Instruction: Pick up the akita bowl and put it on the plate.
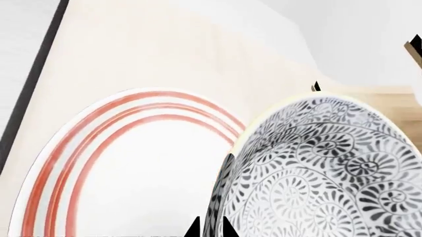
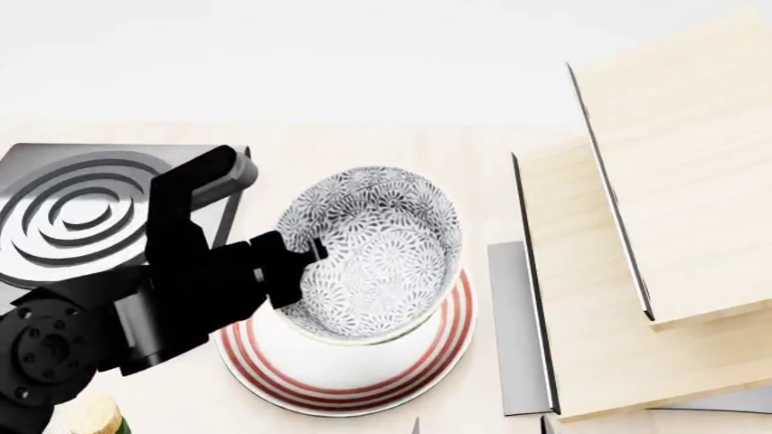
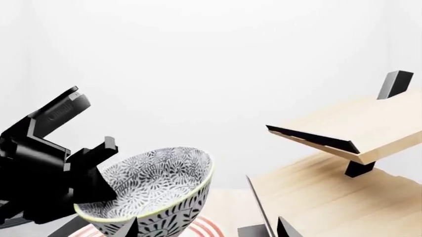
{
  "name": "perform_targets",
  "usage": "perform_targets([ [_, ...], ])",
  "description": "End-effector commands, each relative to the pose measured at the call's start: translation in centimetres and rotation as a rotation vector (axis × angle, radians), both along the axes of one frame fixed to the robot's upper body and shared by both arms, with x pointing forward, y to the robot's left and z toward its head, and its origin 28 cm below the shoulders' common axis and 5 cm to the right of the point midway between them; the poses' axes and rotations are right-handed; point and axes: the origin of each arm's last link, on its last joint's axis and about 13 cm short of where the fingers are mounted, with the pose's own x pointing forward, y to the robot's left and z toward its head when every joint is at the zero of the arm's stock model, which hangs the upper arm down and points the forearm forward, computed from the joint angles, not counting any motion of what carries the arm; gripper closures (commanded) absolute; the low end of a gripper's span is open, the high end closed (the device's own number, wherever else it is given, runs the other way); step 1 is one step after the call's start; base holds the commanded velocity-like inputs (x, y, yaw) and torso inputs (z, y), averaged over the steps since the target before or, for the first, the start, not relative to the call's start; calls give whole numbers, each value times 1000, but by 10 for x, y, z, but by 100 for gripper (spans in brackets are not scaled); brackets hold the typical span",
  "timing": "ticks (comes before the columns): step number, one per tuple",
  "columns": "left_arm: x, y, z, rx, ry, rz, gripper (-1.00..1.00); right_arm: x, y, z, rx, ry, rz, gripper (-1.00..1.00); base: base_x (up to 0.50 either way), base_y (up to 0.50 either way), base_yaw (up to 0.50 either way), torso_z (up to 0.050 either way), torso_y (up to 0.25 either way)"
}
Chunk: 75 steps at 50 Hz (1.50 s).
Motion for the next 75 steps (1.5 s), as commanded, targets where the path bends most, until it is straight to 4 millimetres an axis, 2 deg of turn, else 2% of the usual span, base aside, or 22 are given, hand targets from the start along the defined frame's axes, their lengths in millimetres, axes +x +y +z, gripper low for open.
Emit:
perform_targets([
  [1,1,2,2,39,-23,4,100,0,0,0,-1,0,-3,-100,0,0,0,0,0],
  [7,1,5,0,80,-64,-5,100,1,0,0,-1,0,-4,-100,0,0,0,0,0],
  [11,5,10,2,27,-38,45,100,1,0,-1,-3,2,-2,-100,0,0,0,0,0],
  [17,7,14,8,50,-94,101,100,1,2,-2,-9,6,5,-100,0,0,0,0,0],
  [30,11,15,7,67,-100,146,100,0,2,-3,-7,9,10,-100,0,0,0,0,1],
  [36,11,12,4,129,-128,128,100,1,2,-2,-6,8,10,-100,0,0,0,0,0],
  [43,9,11,4,57,-113,118,100,1,2,-3,-10,10,10,-100,0,0,0,1,-29],
  [50,6,6,4,130,-95,49,100,0,2,-4,-9,11,12,-100,0,0,0,0,0],
  [66,20,5,3,222,-1,27,100,0,5,-5,-15,15,24,-100,0,0,0,0,0],
  [70,19,3,3,263,14,-19,100,0,5,-6,-15,17,27,-100,0,0,0,0,0],
  [71,20,2,5,215,26,-19,100,0,5,-6,-16,17,27,-100,0,0,0,0,0],
  [72,18,0,3,265,19,-52,100,-1,6,-6,-17,18,30,-100,0,0,0,0,0],
  [73,18,-1,5,212,30,-38,100,-1,6,-6,-18,18,30,-100,0,0,0,0,0],
  [75,18,-2,4,235,33,-49,100,-1,7,-7,-19,20,34,-100,0,0,0,0,0],
])
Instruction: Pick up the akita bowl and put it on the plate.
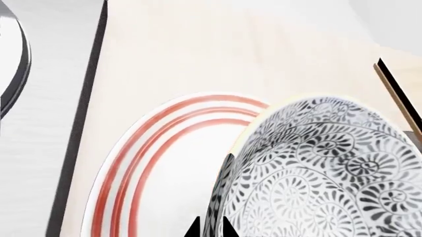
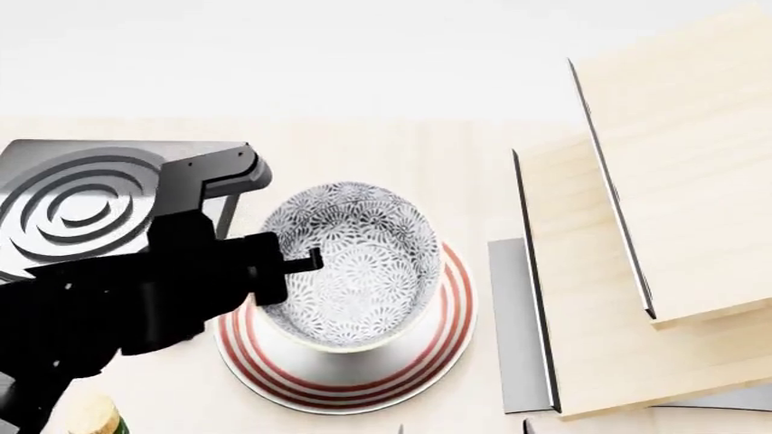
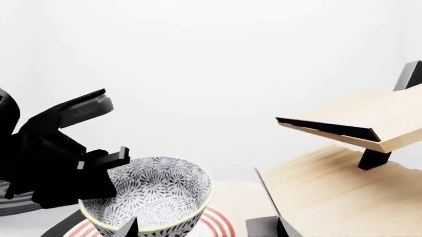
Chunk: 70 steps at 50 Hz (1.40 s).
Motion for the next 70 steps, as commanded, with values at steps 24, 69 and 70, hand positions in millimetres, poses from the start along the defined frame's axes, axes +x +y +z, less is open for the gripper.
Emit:
perform_targets([
  [24,9,-7,5,-2,52,-18,100,-1,3,-3,-8,8,16,-100,0,0,0,0,0],
  [69,7,-1,-14,-17,68,63,100,-1,4,-5,-11,15,19,-100,0,0,0,0,0],
  [70,7,-1,-15,-16,70,69,100,-1,4,-5,-11,15,19,-100,0,0,-3,0,0],
])
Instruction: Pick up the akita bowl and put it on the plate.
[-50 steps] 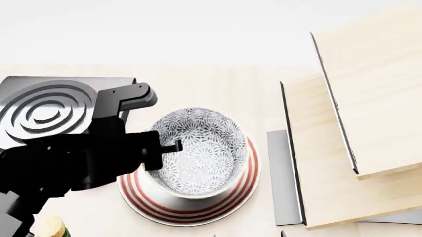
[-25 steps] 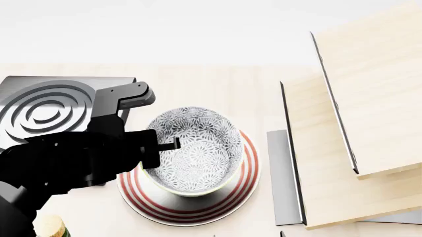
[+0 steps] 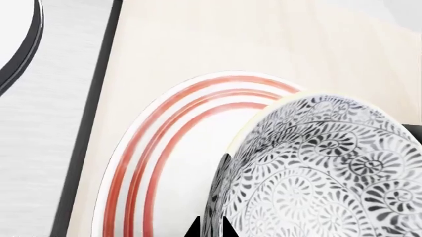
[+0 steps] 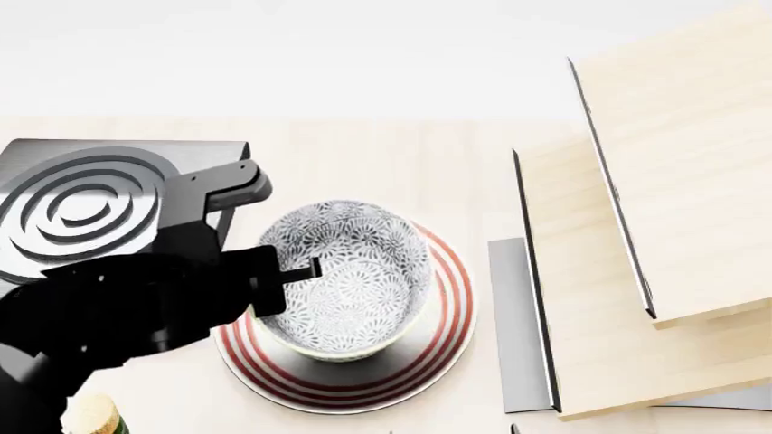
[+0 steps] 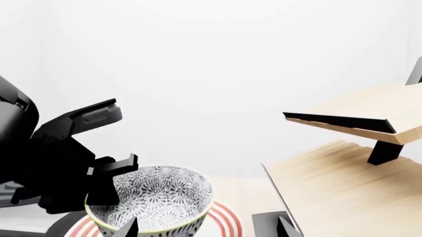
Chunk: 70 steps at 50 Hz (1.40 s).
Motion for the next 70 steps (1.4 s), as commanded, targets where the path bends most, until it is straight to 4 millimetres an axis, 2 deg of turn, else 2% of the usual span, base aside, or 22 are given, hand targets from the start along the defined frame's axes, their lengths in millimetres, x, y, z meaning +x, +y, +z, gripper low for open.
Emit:
perform_targets([
  [1,0,0,-4,-27,-10,19,100,0,0,-1,-2,2,2,-100,0,0,0,0,0],
  [42,0,-4,-7,-26,-41,11,100,1,2,-3,-4,9,8,-100,0,0,0,0,0],
  [43,0,-4,-7,-25,-38,9,-100,1,2,-4,-5,11,9,-100,0,-3,0,0,0],
  [62,-1,-1,-10,-17,-32,14,-100,1,2,-5,-9,13,8,-100,0,0,0,0,0],
  [70,2,6,-1,32,-39,-15,-100,2,2,-5,-9,16,7,-100,0,0,0,0,0],
])
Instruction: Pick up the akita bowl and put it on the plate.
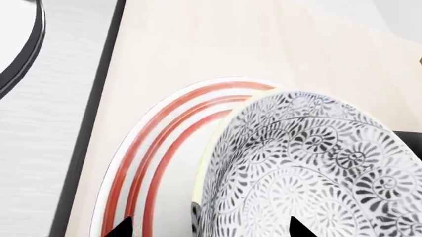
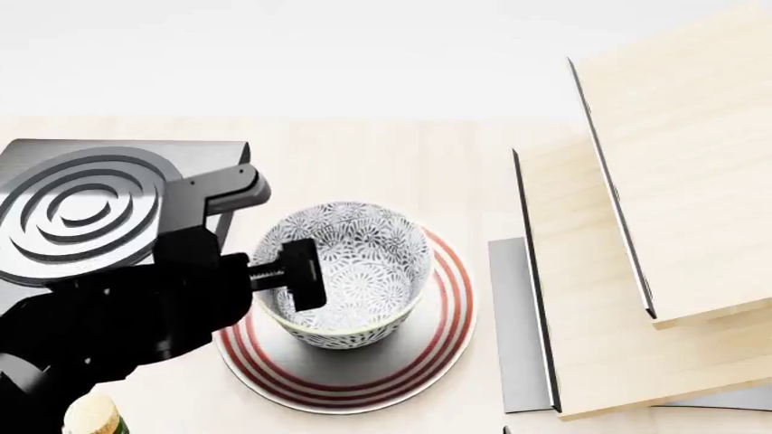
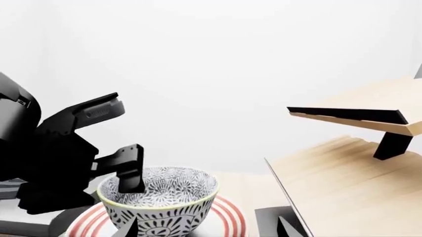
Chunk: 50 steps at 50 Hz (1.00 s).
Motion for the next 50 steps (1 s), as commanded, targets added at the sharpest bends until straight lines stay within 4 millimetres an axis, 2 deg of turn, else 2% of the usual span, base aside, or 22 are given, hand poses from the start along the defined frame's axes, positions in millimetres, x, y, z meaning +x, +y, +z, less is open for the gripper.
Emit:
perform_targets([
  [1,3,7,10,41,-13,-14,-100,1,0,0,-1,2,0,-100,0,0,0,0,0],
  [5,7,10,26,89,-56,-34,-100,1,-1,1,4,0,-5,-100,0,0,0,0,0],
  [13,-9,15,50,120,-108,-82,-100,-1,-1,4,7,-8,-2,-100,0,0,0,0,0],
  [21,-39,25,71,180,-183,-168,-100,-1,-4,6,12,-15,-15,-100,0,0,0,0,0],
  [26,-56,40,74,177,-222,-209,-100,-1,-6,7,16,-20,-22,-100,0,0,0,0,0],
  [31,-67,58,80,184,-279,-166,-100,-1,-5,6,11,-19,-24,-100,0,0,0,0,0],
  [38,-96,80,97,200,-399,-137,-100,0,-6,6,11,-18,-30,-100,0,0,0,0,0],
  [43,-125,102,116,182,-592,-7,-100,0,-8,8,15,-22,-40,-100,0,0,0,0,0],
  [44,-125,102,116,182,-592,-7,-100,0,-8,8,15,-22,-40,-100,0,0,0,0,0],
  [47,-147,116,125,182,-705,97,-100,0,-9,10,18,-27,-47,-100,0,0,0,0,0],
  [50,-158,124,128,196,-766,169,-100,1,-9,9,18,-26,-49,-100,0,0,0,0,0],
])
